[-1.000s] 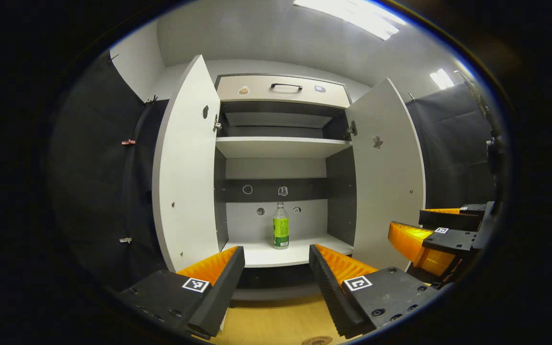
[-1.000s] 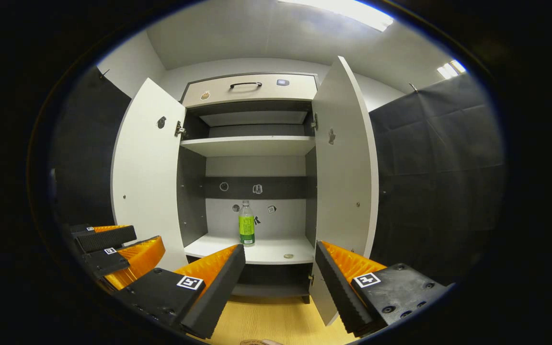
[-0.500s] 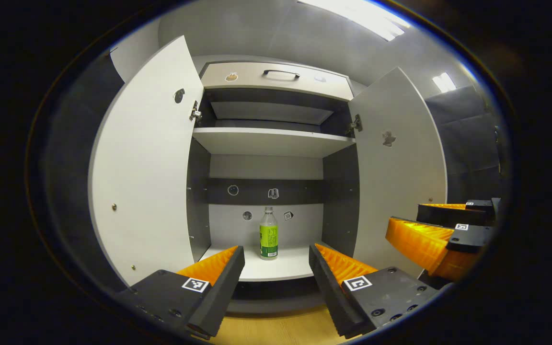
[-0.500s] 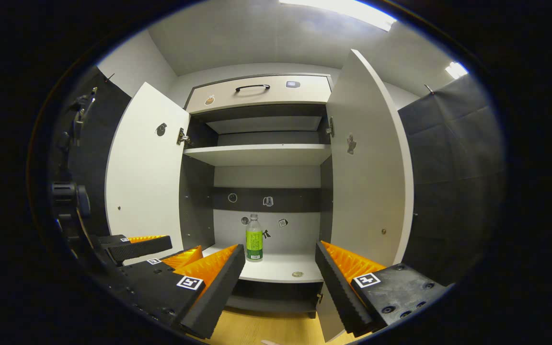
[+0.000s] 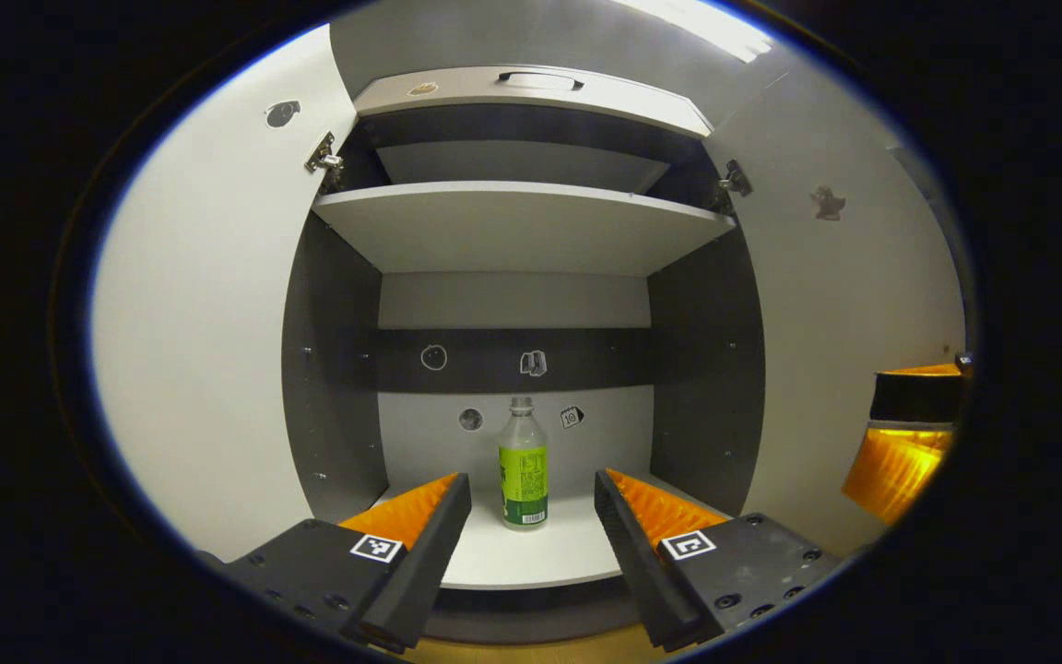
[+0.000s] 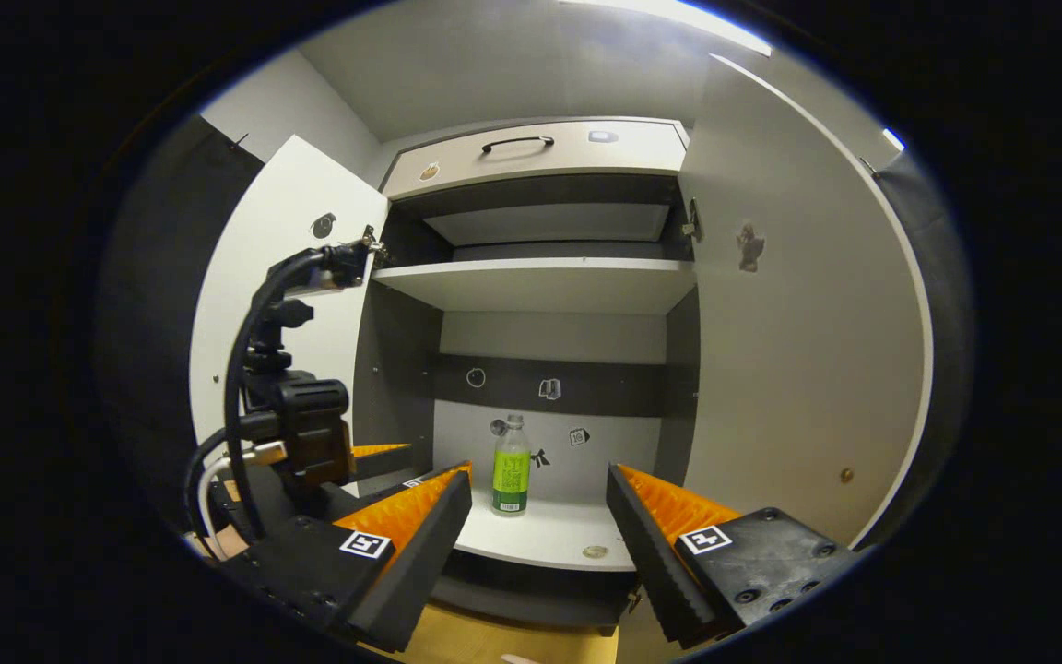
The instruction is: Grasp the bottle in the cabinet with the left hand and place it on the coaster, then close the right door with the right hand and the left door with the left hand.
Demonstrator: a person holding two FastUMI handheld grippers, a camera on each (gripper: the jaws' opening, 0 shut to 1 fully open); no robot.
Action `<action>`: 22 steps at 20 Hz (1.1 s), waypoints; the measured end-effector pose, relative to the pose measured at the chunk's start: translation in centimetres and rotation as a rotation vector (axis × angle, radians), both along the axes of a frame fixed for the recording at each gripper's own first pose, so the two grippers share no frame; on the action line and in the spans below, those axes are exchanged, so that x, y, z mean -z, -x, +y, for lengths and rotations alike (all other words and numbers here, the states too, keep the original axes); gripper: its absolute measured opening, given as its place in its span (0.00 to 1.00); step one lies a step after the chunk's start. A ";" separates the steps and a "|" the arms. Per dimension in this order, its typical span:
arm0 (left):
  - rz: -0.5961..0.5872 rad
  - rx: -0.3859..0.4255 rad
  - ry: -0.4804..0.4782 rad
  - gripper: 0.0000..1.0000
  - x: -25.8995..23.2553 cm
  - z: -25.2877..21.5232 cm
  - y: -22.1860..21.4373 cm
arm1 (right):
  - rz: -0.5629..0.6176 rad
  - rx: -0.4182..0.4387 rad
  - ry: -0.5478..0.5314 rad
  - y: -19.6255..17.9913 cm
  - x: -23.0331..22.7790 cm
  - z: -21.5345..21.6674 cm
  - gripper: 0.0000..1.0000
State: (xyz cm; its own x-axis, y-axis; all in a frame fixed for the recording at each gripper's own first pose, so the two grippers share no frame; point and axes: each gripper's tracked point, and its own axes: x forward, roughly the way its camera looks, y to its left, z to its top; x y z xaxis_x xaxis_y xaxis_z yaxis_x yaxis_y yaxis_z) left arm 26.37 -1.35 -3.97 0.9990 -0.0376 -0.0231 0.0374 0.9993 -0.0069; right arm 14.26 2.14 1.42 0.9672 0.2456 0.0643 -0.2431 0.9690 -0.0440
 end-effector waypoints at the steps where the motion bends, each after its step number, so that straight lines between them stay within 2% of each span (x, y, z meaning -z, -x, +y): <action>1: -0.008 0.001 -0.007 0.87 -0.1 0.2 -1.3 | 0.002 0.000 0.005 -0.6 0.2 0.0 0.98; 6: -0.040 0.035 -0.007 0.87 0.9 -0.1 -7.0 | 0.043 0.011 0.004 -3.5 1.7 -0.4 0.98; 12: 0.016 0.044 0.011 0.87 4.5 0.6 -13.0 | 0.070 0.071 0.002 -6.0 2.9 -2.2 0.98; 14: 0.016 0.051 -0.026 0.87 5.1 0.7 -14.6 | 0.084 0.086 0.000 -6.8 3.5 -2.6 0.98; 17: 0.033 0.074 -0.023 0.87 6.1 0.2 -16.4 | 0.102 0.102 -0.006 -7.7 4.1 -3.0 1.00; 18: 0.042 0.075 -0.016 0.87 6.6 0.2 -16.8 | 0.095 0.101 -0.016 -8.0 3.9 -2.9 0.98; 20: 0.051 0.075 -0.016 0.87 7.3 0.4 -17.9 | 0.073 0.102 -0.030 -8.5 3.5 -2.7 1.00; 22: 0.051 0.079 -0.047 0.86 7.8 0.6 -18.9 | 0.057 0.107 -0.023 -9.1 3.5 -2.6 0.98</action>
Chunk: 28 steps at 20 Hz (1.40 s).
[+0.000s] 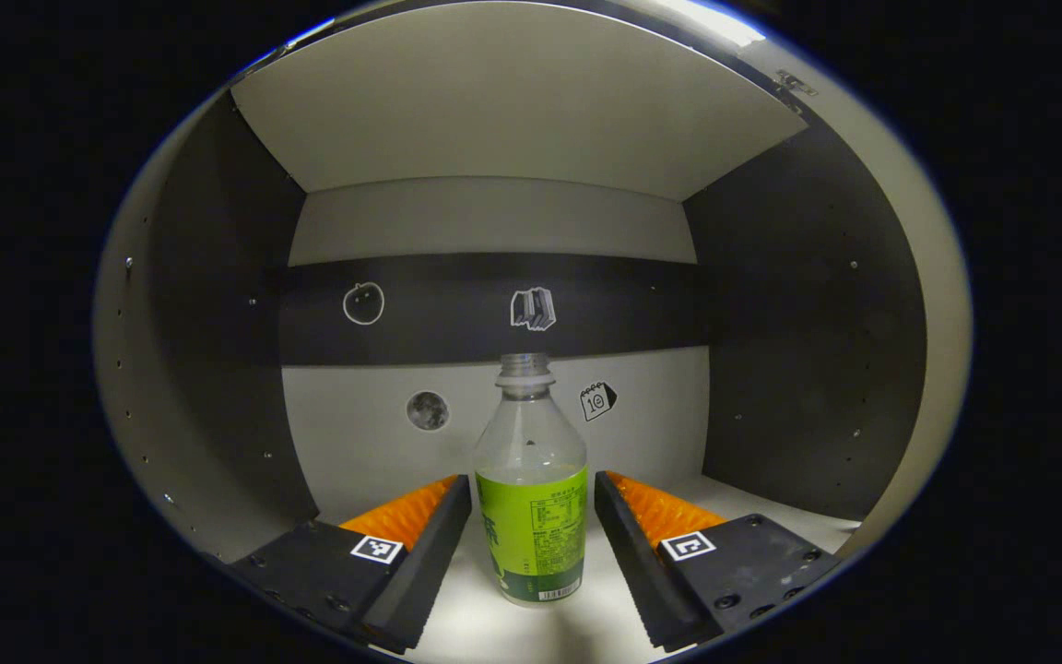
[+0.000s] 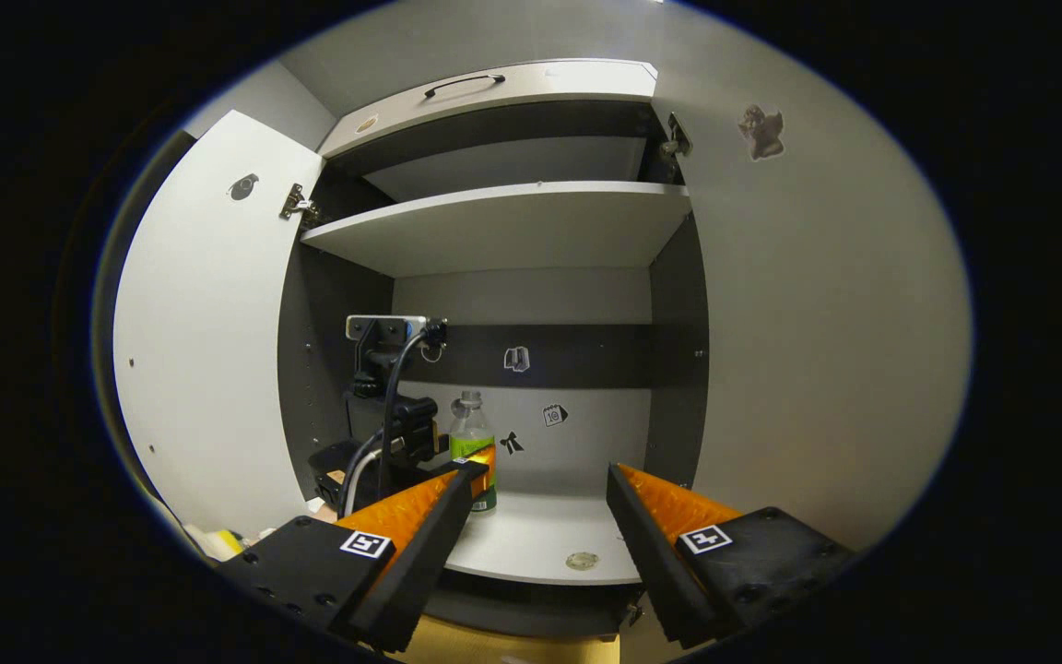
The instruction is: Grasp the bottle in the cabinet with the left hand and place it on the coaster, then close the right door with the right hand and the left door with the left hand.
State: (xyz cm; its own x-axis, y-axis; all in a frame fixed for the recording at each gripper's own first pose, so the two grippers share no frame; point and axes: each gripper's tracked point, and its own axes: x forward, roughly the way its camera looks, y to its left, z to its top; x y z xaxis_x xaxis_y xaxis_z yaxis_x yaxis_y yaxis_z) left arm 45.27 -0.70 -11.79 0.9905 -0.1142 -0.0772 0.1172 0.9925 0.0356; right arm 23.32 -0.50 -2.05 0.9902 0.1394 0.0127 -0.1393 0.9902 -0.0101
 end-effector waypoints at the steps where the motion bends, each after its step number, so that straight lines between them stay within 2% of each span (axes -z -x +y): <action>1: -0.005 0.003 -0.024 0.86 0.1 0.0 -0.4 | -0.003 0.004 0.005 -0.4 0.1 0.0 0.98; 4: -0.024 0.020 -0.067 0.88 0.0 -0.5 -1.2 | 0.011 0.006 0.005 -1.4 1.0 0.4 0.98; 5: -0.029 0.025 -0.064 0.84 0.0 -0.7 -1.2 | 0.021 0.004 0.004 -1.6 1.4 0.5 0.98; 9: -0.022 0.051 -0.023 0.79 0.0 -1.1 -0.9 | 0.025 0.019 0.017 -2.1 1.7 0.4 0.97; 15: 0.002 0.044 0.063 0.79 -1.3 -1.0 1.6 | 0.008 0.005 0.012 -0.6 0.9 0.4 0.98; 21: -0.025 0.015 0.131 0.79 -5.2 0.7 9.1 | -0.020 -0.019 0.023 2.7 -0.9 0.9 0.97; 25: -0.069 -0.019 0.107 0.78 -7.4 1.9 15.3 | -0.054 -0.027 0.020 5.2 -2.0 1.0 0.98; 28: -0.093 -0.020 0.105 0.76 -8.5 1.9 19.8 | -0.035 -0.023 0.007 6.9 -1.4 0.9 0.97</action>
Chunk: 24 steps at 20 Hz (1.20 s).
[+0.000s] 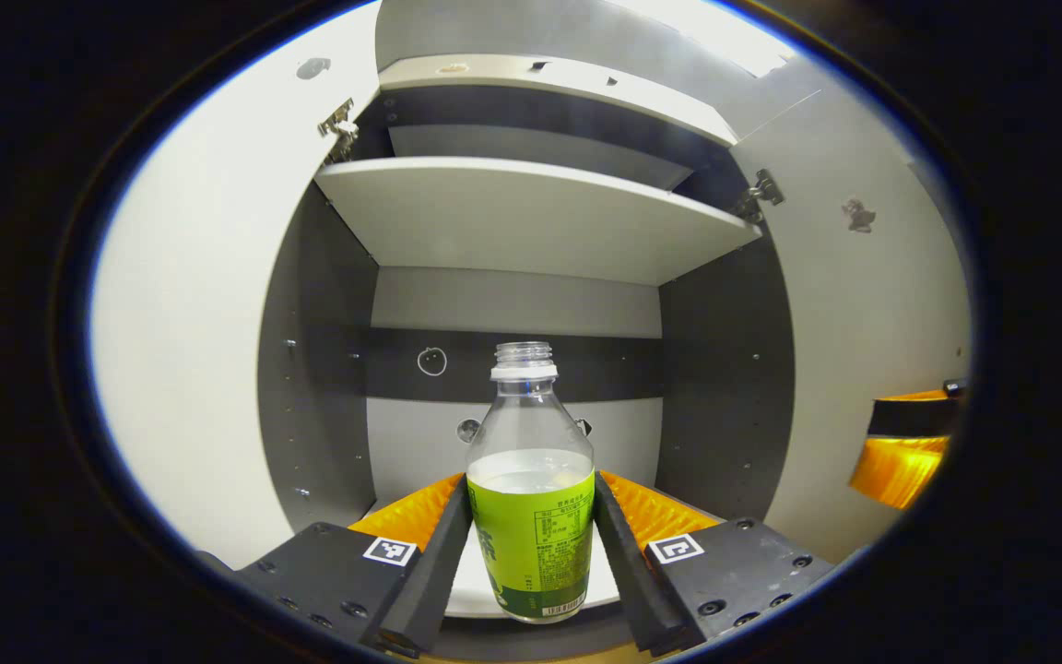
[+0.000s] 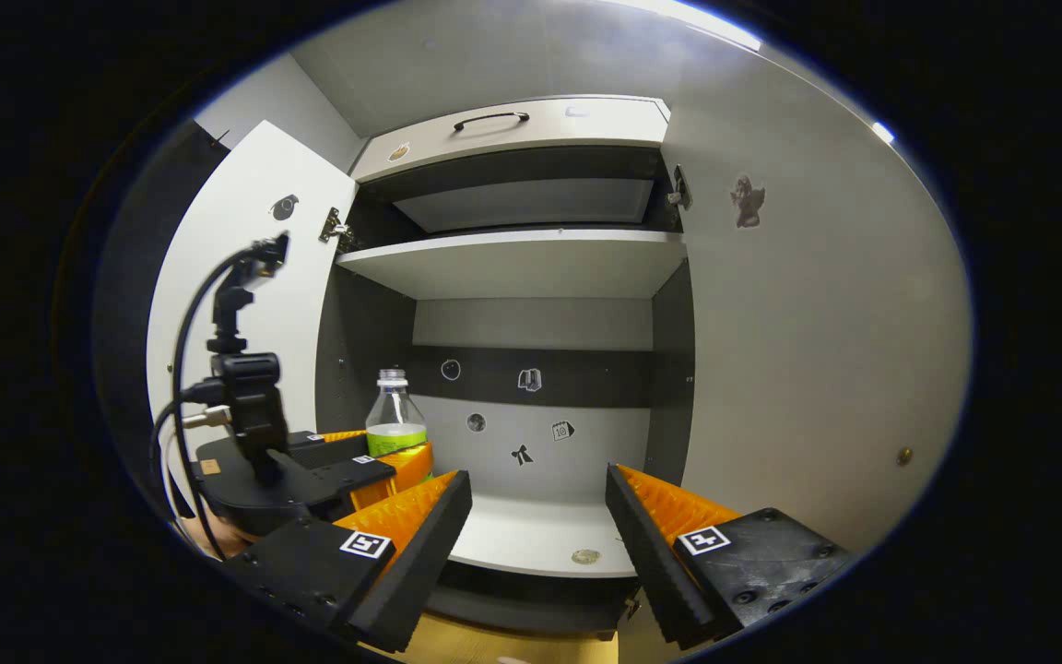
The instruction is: Grasp the bottle in the cabinet with the left hand and place it on the coaster, then close the right door with the right hand and the left door with the left hand.
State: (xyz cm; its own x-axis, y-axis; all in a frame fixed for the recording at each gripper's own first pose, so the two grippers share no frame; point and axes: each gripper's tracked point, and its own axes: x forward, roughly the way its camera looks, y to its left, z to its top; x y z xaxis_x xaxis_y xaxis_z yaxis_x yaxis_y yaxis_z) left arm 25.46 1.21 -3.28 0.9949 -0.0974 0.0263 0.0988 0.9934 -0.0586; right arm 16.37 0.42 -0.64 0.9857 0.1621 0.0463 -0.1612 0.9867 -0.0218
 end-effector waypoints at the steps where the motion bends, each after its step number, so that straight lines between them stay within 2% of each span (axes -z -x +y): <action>1: -0.007 -0.003 0.007 0.76 -0.3 0.1 1.4 | 0.008 0.006 0.003 0.5 0.1 -0.1 0.97; 8: -0.003 0.051 0.042 0.76 0.6 -1.4 10.8 | 0.005 0.112 0.035 5.4 0.2 -2.1 0.97; 11: 0.008 0.096 0.073 0.76 2.1 -2.8 14.7 | -0.016 0.170 0.045 8.0 -0.2 -3.4 0.97; 13: 0.016 0.118 0.058 0.76 3.6 -3.8 17.3 | -0.017 0.211 0.048 9.3 0.0 -4.2 0.97; 19: 0.059 0.152 -0.010 0.76 10.9 -7.3 22.7 | 0.022 0.307 0.091 11.9 3.0 -6.9 0.97; 20: 0.068 0.153 -0.016 0.76 12.8 -8.1 23.5 | 0.022 0.315 0.101 12.0 3.5 -7.2 0.94; 21: 0.075 0.162 -0.019 0.76 14.2 -8.9 24.1 | 0.029 0.317 0.103 11.9 4.3 -7.3 0.97; 24: 0.072 0.184 -0.022 0.76 18.0 -10.9 25.1 | 0.069 0.320 0.065 11.3 7.0 -7.8 0.97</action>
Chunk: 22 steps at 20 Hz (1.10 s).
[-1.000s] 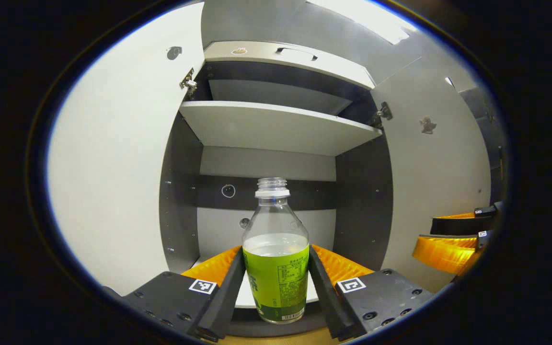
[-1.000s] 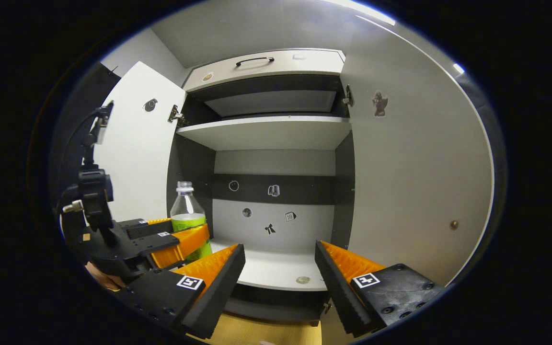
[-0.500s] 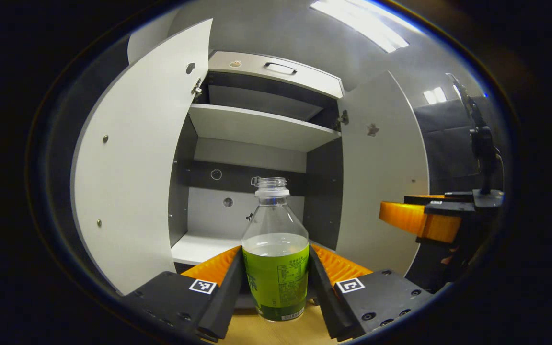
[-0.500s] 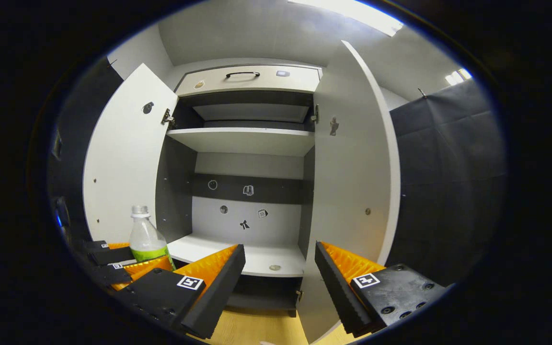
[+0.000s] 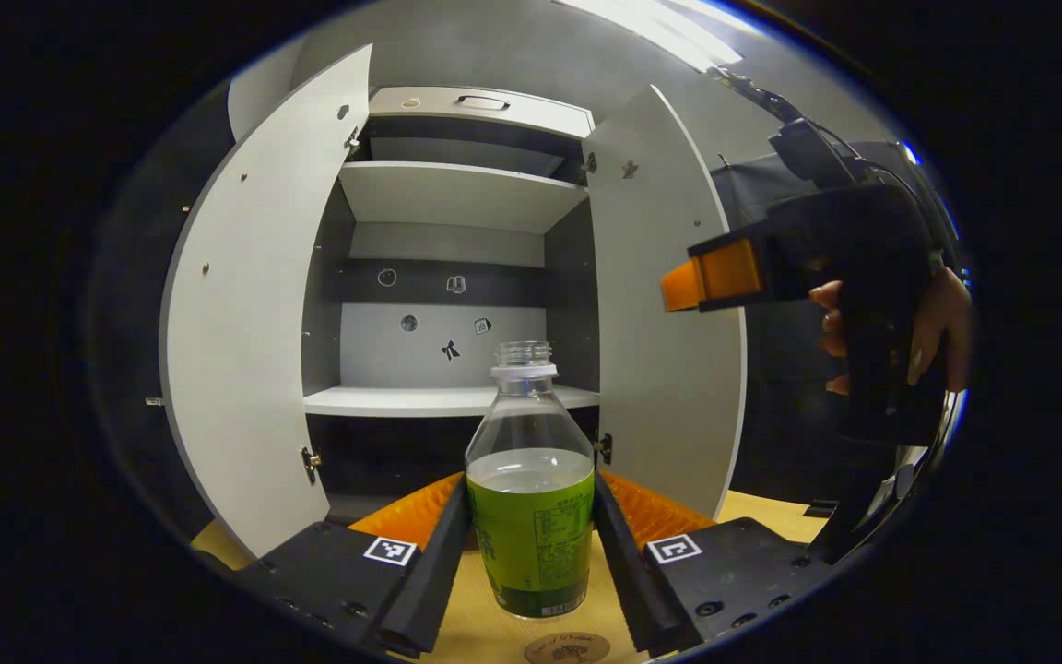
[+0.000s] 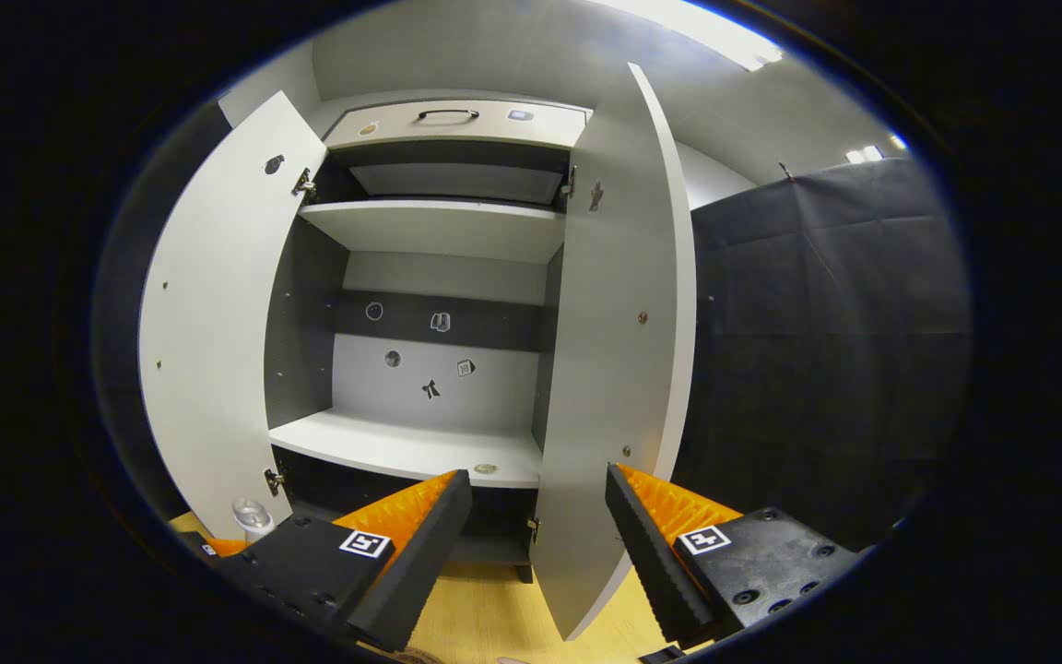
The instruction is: Grasp the bottle in the cabinet with the left hand and place it on the coaster, then close the right door with the right hand and the left door with the left hand.
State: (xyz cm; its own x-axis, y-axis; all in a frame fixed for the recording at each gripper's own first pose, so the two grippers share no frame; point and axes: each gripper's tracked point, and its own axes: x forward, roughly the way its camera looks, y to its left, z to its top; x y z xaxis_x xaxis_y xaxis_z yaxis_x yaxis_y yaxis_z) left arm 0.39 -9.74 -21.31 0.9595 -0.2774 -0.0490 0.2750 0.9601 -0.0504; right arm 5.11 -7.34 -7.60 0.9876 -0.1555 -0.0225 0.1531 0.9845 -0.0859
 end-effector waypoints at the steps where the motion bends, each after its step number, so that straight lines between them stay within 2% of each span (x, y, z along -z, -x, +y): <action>1: 0.008 0.003 -0.011 0.76 1.4 -0.5 0.2 | 0.011 0.001 -0.014 -0.3 1.0 -0.2 0.97; 4: 0.014 -0.013 -0.037 0.76 5.6 -1.5 0.3 | 0.029 0.000 -0.033 -0.9 3.8 -1.1 0.97; 8: 0.067 -0.074 -0.018 0.76 10.8 -1.9 0.7 | 0.074 -0.029 -0.028 -0.7 6.9 -1.3 0.96; 11: 0.068 -0.112 0.015 0.76 12.7 -1.9 1.4 | 0.081 -0.062 -0.004 -0.3 8.0 -0.6 0.96; 13: 0.071 -0.130 0.003 0.76 14.1 -1.7 1.6 | 0.085 -0.092 -0.007 -0.1 8.6 0.2 0.96; 18: 0.092 -0.132 0.043 0.76 16.0 -2.4 2.3 | 0.083 -0.122 0.005 -0.1 9.7 1.1 0.96; 22: 0.062 -0.141 0.026 0.76 16.4 -2.9 2.9 | 0.092 -0.137 0.012 0.1 10.1 1.2 0.96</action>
State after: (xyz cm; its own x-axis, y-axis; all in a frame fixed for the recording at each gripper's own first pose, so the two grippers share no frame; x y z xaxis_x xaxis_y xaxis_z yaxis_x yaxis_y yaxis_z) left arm -2.55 -12.60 -37.73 0.9844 -0.1421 -0.1040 0.1331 0.9871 -0.0889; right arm 4.97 -6.10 -17.66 0.9934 -0.0208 -0.1126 0.0088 0.9944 -0.1055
